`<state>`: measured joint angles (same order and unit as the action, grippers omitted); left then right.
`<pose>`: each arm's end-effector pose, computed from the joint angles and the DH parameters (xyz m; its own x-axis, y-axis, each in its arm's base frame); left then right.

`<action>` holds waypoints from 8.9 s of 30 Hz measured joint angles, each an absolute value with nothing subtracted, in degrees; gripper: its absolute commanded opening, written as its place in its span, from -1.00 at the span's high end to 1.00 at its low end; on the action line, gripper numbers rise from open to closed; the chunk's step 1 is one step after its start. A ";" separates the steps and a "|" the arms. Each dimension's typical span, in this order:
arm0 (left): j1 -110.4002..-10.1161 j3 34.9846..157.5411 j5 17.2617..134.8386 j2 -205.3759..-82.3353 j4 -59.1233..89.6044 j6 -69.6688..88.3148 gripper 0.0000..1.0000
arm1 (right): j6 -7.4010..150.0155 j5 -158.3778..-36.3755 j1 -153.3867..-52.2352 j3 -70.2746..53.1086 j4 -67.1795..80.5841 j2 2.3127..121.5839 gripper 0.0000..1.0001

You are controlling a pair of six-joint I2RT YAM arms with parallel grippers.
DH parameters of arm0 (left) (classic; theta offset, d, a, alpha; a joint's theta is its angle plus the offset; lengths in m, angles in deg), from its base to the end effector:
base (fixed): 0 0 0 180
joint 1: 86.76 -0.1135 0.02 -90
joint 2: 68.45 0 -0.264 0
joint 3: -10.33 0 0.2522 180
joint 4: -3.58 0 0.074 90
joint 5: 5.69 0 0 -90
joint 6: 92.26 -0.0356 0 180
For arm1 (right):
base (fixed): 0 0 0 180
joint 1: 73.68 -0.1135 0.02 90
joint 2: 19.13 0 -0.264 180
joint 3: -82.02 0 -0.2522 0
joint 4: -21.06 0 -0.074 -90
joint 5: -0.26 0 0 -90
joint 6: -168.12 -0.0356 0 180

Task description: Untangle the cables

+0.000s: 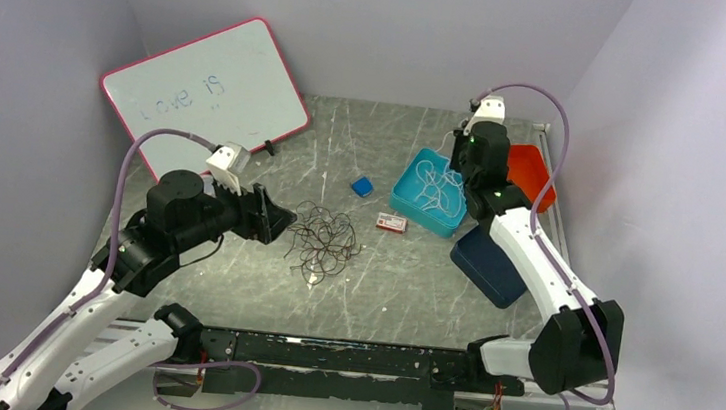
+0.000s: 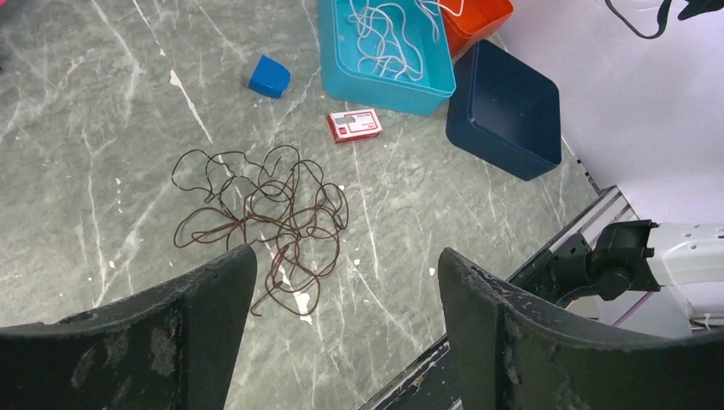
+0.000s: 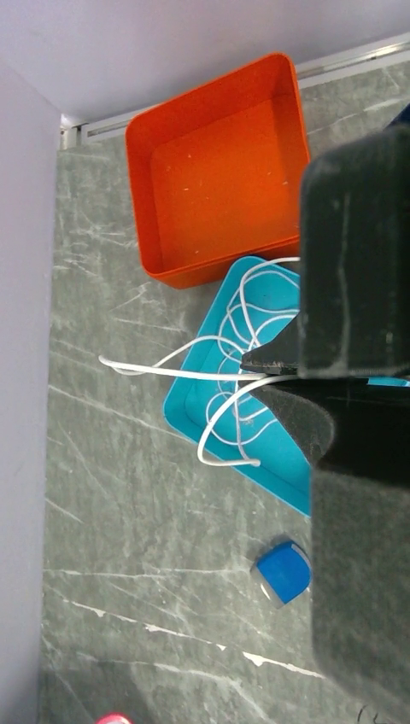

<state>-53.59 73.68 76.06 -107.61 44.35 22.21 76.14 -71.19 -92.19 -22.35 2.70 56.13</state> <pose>0.1228 -0.0864 0.3524 -0.4894 -0.1699 -0.8554 0.4987 0.7502 -0.4343 0.2952 0.0869 0.3372 -0.2932 -0.0636 -0.9539 -0.0039 0.9979 -0.0653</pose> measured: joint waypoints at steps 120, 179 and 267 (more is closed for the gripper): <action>-49.44 55.45 76.19 -139.52 21.55 24.79 0.86 | 55.18 -94.88 -103.70 -48.86 0.12 39.94 -0.34; -49.42 86.94 65.59 -121.59 41.05 8.29 0.86 | 70.37 -100.61 -125.89 -42.46 71.79 69.27 0.13; -49.42 143.84 84.61 -137.31 38.95 -6.29 0.86 | 60.21 -96.87 -125.89 -64.05 73.34 74.05 -0.33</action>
